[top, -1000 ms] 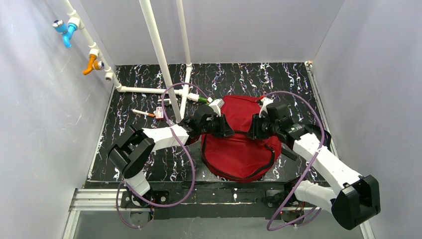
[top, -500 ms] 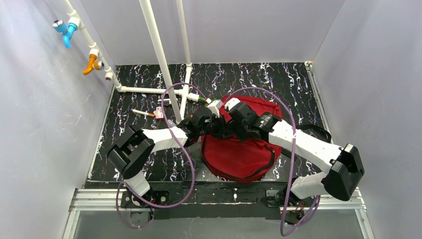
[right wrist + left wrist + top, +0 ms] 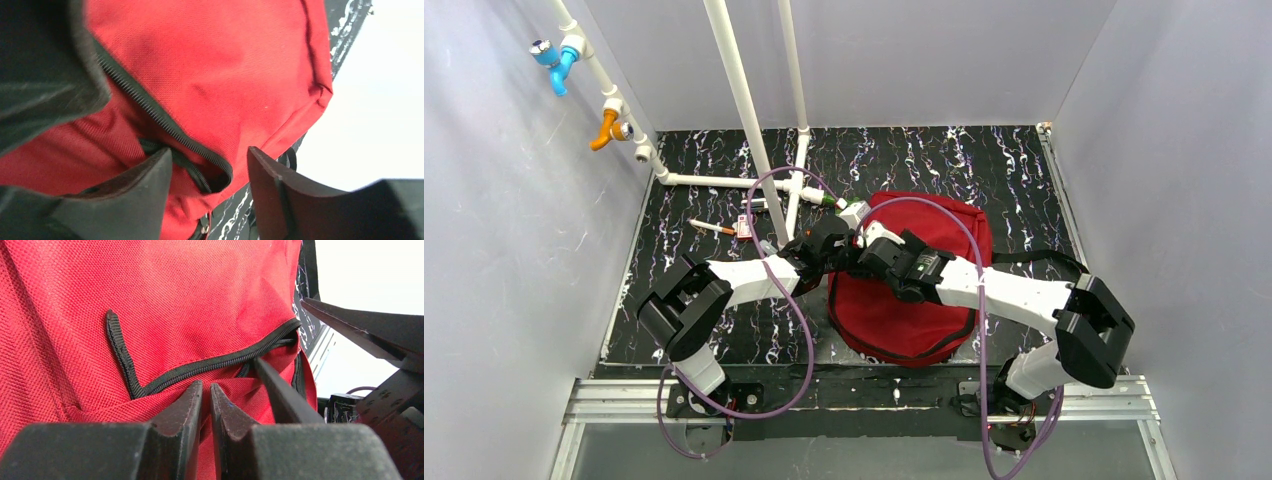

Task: Pack the student bag
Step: Pick up the stationery from the center of the board.

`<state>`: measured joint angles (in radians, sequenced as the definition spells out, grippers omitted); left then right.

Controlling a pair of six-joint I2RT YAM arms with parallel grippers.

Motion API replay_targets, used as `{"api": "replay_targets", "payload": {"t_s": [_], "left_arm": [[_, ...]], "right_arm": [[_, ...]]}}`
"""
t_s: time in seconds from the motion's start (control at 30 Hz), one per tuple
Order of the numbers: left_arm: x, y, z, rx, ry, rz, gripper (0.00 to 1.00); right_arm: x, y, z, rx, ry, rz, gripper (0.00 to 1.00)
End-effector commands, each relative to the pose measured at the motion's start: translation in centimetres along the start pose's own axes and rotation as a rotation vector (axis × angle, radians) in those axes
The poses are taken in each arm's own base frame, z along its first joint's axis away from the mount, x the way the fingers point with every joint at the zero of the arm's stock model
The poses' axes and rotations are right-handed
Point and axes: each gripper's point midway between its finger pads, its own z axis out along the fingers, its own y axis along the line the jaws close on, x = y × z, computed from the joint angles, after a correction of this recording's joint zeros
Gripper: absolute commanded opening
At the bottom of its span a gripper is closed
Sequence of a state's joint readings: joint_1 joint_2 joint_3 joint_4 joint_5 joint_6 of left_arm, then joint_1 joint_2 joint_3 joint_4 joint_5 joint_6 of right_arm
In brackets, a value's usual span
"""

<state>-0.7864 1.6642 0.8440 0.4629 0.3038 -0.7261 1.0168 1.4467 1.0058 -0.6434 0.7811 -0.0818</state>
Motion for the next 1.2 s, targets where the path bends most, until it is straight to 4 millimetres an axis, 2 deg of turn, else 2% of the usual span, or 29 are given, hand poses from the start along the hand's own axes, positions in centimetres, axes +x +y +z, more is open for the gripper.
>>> {"api": "replay_targets", "payload": {"t_s": [0.0, 0.07, 0.13, 0.2, 0.3, 0.37, 0.47, 0.6, 0.7, 0.83, 0.9, 0.97, 1.07, 1.17], "left_arm": [[2.7, 2.3, -1.3, -0.085, 0.086, -0.037, 0.13], [2.8, 2.5, -1.4, -0.087, 0.087, -0.037, 0.13], [2.8, 2.4, -1.4, -0.087, 0.086, -0.038, 0.13], [2.7, 2.4, -1.4, -0.085, 0.084, -0.036, 0.13], [2.4, 1.9, -1.3, -0.066, 0.086, -0.028, 0.15], [2.1, 1.2, -1.4, -0.043, 0.088, -0.021, 0.21], [1.7, 0.0, -1.4, 0.003, 0.096, 0.003, 0.42], [0.0, -1.6, -1.9, 0.039, 0.066, 0.029, 0.49], [-1.8, -3.0, -2.9, 0.06, 0.033, 0.055, 0.52], [-4.6, -4.2, -5.8, 0.054, -0.027, 0.107, 0.57], [-6.0, -3.5, -7.8, -0.01, -0.069, 0.128, 0.65], [-6.2, -1.8, -10.2, -0.129, -0.07, 0.15, 0.7], [-5.8, 0.5, -14.0, -0.296, -0.08, 0.202, 0.72], [-4.5, 4.8, -18.4, -0.54, -0.118, 0.182, 0.78]], "right_arm": [[-1.1, -2.6, 1.0, 0.225, -0.039, 0.115, 0.57], [-2.2, -3.4, 0.5, 0.249, -0.078, 0.165, 0.47], [-3.3, -4.1, 0.1, 0.262, -0.12, 0.207, 0.41], [-4.5, -4.6, -0.1, 0.259, -0.169, 0.239, 0.28], [-5.5, -5.6, -1.0, 0.267, -0.201, 0.277, 0.03], [-5.9, -6.4, -2.0, 0.264, -0.217, 0.303, 0.01], [-6.6, -7.0, -3.4, 0.219, -0.277, 0.332, 0.01], [-6.7, -7.3, -4.2, 0.193, -0.311, 0.374, 0.01], [-6.5, -7.3, -4.2, 0.191, -0.313, 0.393, 0.01], [-6.6, -7.3, -4.3, 0.191, -0.323, 0.43, 0.01], [-6.6, -7.2, -4.3, 0.18, -0.338, 0.443, 0.01], [-6.8, -7.0, -4.4, 0.166, -0.352, 0.451, 0.01], [-6.7, -6.8, -4.3, 0.155, -0.354, 0.448, 0.01], [-6.5, -6.5, -4.0, 0.148, -0.348, 0.441, 0.01]]}}
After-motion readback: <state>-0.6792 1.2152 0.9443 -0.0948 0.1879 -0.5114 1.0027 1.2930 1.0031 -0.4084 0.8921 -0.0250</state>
